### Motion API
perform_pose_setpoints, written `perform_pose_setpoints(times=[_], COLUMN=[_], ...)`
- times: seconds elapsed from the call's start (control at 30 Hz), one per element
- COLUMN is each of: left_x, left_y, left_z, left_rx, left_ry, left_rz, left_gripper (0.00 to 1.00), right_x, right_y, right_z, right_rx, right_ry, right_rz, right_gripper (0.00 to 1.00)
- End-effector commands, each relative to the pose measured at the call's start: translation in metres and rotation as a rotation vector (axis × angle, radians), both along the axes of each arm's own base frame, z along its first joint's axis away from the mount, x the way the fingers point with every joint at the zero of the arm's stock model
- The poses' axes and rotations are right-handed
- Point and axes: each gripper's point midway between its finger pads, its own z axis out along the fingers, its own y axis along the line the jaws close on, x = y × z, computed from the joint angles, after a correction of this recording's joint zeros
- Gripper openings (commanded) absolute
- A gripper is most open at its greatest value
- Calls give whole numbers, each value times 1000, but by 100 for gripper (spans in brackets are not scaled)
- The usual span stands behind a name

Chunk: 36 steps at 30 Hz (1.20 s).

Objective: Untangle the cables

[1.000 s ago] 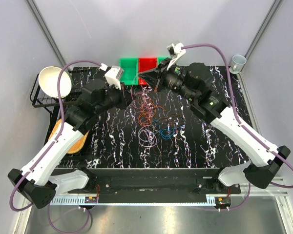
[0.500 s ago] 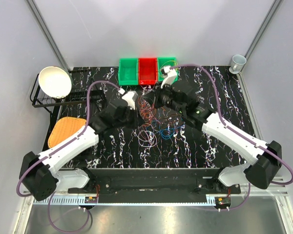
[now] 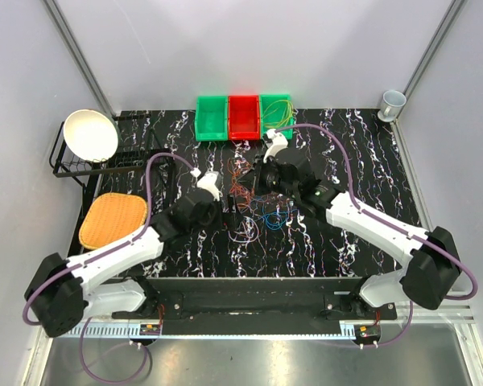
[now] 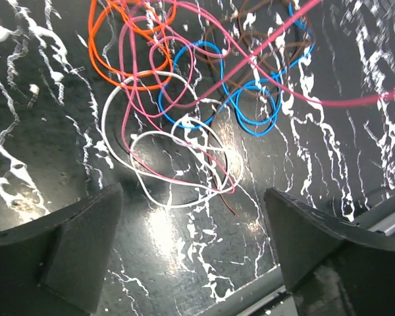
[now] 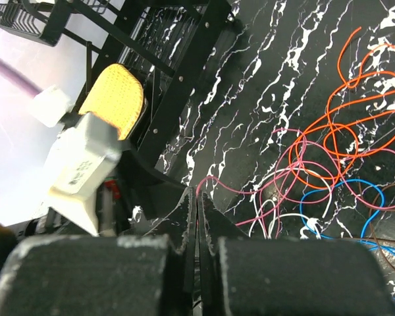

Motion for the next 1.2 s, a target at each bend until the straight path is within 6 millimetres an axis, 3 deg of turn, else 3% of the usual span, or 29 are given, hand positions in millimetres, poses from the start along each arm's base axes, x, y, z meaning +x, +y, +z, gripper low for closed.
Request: perform_pose_setpoints(times=[0.0,0.27,0.43,0.83,0.97,1.17], left_x=[18,23,38,57,51,29], left_y=[8,4,-2,-38,-46,-44], left_z=[34,38,33,38,46,51], left_rx=[-62,-115,-98,-147,-189,-206], left_ry=[-166,-281,-322,-371,-379,-394], left_rz=[80,54,65,-10,-61,-152], left_gripper=[97,99,99,98,96,99], right_x=[1,-7,-18,-28,-27,-24], right_y=[-3,-12,-13,-18,-20,-25], right_z=[62,120,136,139,139,138], right_rx=[67,104,124,131,123,99], right_ry=[-119,-203,-201,-180,-187,-201], right_rz=[-2,12,47,58,50,31], right_gripper=[0,0,0,0,0,0])
